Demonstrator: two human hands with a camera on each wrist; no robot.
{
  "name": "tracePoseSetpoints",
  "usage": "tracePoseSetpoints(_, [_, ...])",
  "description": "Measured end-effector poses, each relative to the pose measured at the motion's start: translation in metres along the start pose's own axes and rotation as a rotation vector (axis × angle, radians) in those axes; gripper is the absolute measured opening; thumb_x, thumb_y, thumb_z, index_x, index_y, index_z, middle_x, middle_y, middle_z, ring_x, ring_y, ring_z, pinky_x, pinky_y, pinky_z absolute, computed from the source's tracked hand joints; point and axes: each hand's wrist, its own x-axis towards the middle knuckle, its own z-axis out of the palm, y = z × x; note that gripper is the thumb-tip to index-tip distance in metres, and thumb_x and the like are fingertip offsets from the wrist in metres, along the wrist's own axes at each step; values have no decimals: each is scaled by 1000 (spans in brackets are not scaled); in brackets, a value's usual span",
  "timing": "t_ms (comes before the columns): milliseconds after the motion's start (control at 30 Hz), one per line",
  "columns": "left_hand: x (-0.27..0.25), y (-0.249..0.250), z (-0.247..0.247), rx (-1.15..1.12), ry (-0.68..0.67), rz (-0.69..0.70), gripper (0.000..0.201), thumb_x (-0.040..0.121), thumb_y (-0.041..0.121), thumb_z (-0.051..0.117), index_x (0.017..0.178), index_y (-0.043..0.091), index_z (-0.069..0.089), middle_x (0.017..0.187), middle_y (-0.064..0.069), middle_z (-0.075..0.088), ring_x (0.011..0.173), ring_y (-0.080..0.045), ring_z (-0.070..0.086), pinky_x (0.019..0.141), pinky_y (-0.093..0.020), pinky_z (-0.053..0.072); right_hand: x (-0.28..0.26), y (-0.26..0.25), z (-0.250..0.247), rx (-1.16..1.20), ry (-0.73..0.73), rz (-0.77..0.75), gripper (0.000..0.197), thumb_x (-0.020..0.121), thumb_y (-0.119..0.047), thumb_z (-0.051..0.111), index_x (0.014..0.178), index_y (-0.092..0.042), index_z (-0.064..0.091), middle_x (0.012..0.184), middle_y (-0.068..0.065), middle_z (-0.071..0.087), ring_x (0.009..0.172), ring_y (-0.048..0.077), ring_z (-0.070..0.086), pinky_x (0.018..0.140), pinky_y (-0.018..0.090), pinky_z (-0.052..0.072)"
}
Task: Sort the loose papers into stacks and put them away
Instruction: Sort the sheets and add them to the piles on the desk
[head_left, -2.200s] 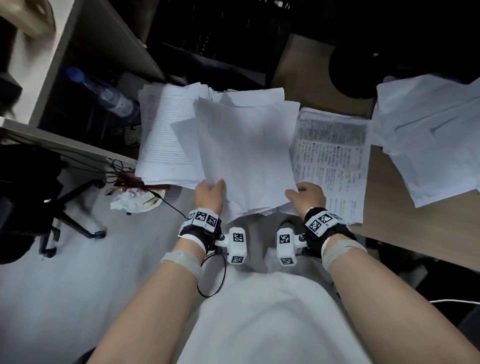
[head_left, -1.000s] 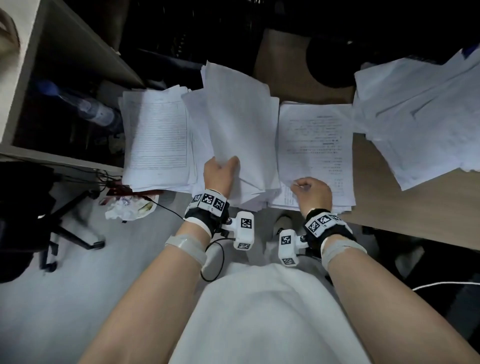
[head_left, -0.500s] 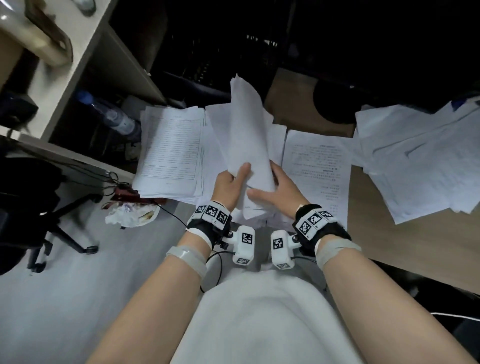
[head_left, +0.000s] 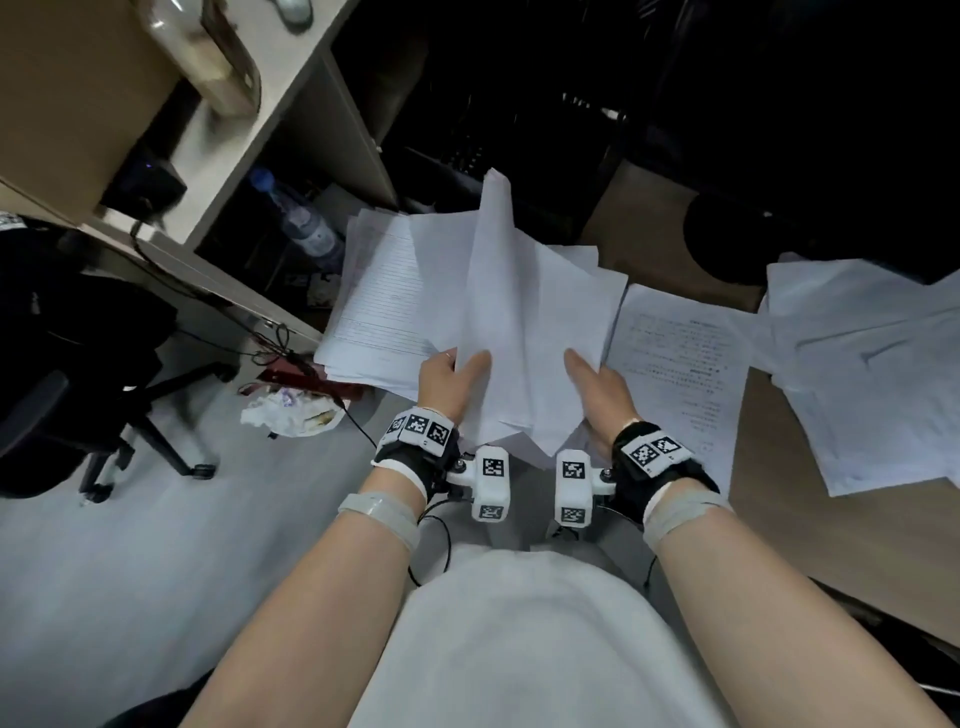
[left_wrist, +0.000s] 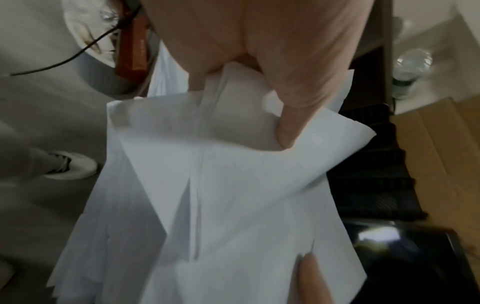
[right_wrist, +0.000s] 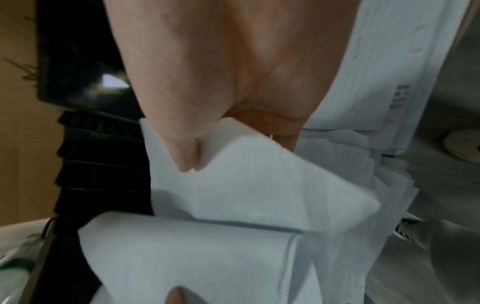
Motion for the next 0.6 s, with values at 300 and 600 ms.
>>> tracePoseSetpoints(300, [39,-15,-3,-189,-129,-222,25,89,21,71,68,14,60,58,10,64,53,-11,61,62,-27,52,9,12,20,459,58,182,29,99,-34,60,121,-16,62,116,4,73,109,24,69,95,45,54])
tracePoseSetpoints(600, [84,1,-21,409,-374,169,30,91,16,68,63,15,58,54,13,50,45,4,42,48,-13,31,30,15,22,167,505,270,80,66,-60,79,126,-12,56,102,4,65,78,24,62,59,28,52])
